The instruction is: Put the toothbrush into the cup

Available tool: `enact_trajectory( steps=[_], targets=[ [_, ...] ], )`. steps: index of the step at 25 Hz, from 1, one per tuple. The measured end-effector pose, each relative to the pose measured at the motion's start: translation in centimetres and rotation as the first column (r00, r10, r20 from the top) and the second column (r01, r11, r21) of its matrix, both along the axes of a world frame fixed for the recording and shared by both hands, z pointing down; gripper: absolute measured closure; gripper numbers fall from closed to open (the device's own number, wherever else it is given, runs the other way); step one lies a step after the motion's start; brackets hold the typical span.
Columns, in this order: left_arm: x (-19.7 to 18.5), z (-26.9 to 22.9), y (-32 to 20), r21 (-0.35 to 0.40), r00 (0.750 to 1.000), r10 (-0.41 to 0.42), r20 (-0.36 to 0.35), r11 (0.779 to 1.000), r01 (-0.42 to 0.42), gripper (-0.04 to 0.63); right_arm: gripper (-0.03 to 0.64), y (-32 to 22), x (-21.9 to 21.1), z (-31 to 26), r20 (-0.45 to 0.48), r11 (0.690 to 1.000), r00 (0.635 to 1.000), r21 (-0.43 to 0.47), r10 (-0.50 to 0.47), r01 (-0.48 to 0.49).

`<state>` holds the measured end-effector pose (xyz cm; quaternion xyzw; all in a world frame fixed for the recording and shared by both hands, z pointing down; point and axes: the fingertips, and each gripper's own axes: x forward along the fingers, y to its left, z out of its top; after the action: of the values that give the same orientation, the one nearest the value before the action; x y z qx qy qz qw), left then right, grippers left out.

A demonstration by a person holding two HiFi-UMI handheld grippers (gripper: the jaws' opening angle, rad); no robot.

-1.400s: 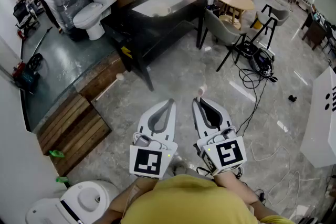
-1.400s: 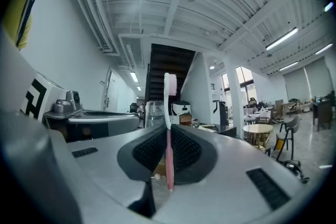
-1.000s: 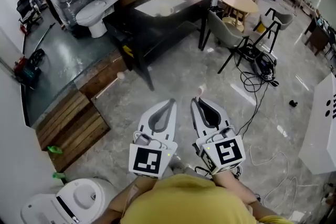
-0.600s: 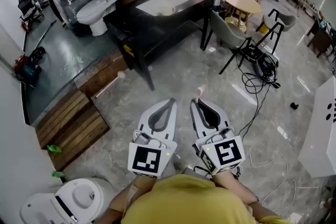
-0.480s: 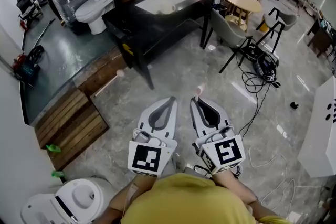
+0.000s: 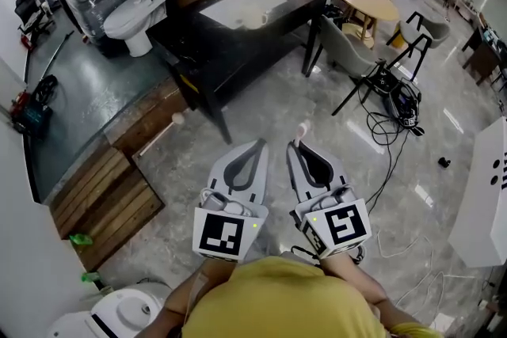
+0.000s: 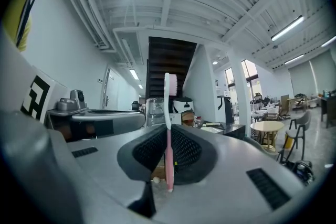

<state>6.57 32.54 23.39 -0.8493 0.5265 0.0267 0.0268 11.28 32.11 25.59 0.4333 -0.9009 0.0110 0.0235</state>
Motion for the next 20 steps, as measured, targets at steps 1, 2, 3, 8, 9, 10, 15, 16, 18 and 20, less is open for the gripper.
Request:
enact_trajectory(
  steps=[1,2,3,8,9,10,15,16,18,20],
  targets=[
    [-0.5,-0.1,-1.0,0.002,1.000,0.005,0.000,1.000,-0.005,0.584,0.578,-1.0,-0.5,-0.1,0.001,1.000,1.000,0.002,0.005,-0.005],
    [-0.9,-0.2,-1.9,0.004,1.000,0.011,0.002,1.000,-0.011,0.584,0.578,-1.9,-0.9,-0.1,0.002,1.000,1.000,0.005,0.010,-0.010],
    [-1.3,-0.3,-2.8,0.006,1.000,0.018,0.003,1.000,-0.018,0.584,0.578,-2.8,-1.4,-0.2,0.004,1.000,1.000,0.006,0.016,-0.016],
    [-3.3,-0.3,-6.2,0.004,0.999,0.039,-0.007,0.999,-0.039,0.584,0.578,-6.2,-3.4,0.0,0.001,0.999,0.999,0.002,0.034,-0.034],
    [-3.6,-0.1,-6.8,-0.001,0.999,0.040,-0.010,0.999,-0.040,0.584,0.578,-6.7,-3.6,0.0,-0.001,0.999,0.999,0.000,0.036,-0.036],
    [-3.9,0.0,-7.4,-0.007,0.999,0.041,-0.015,0.999,-0.042,0.584,0.578,-7.2,-3.7,0.1,-0.003,0.999,0.999,-0.002,0.039,-0.039],
    [-4.6,0.7,-9.9,-0.020,0.999,0.047,-0.018,0.999,-0.047,0.584,0.578,-9.8,-4.3,0.2,-0.008,0.999,0.999,-0.001,0.045,-0.045],
    [-4.7,0.9,-10.3,-0.022,0.999,0.050,-0.019,0.998,-0.050,0.584,0.578,-10.3,-4.3,0.3,-0.007,0.999,0.999,-0.002,0.046,-0.046],
    [-4.7,1.3,-11.2,-0.034,0.998,0.054,-0.016,0.998,-0.055,0.584,0.578,-11.2,-4.4,0.5,-0.003,0.999,0.999,-0.009,0.047,-0.047],
    [-4.8,1.5,-12.4,-0.046,0.998,0.052,-0.019,0.998,-0.053,0.584,0.578,-12.4,-4.3,0.6,0.000,0.999,0.999,-0.011,0.045,-0.045]
  ],
)
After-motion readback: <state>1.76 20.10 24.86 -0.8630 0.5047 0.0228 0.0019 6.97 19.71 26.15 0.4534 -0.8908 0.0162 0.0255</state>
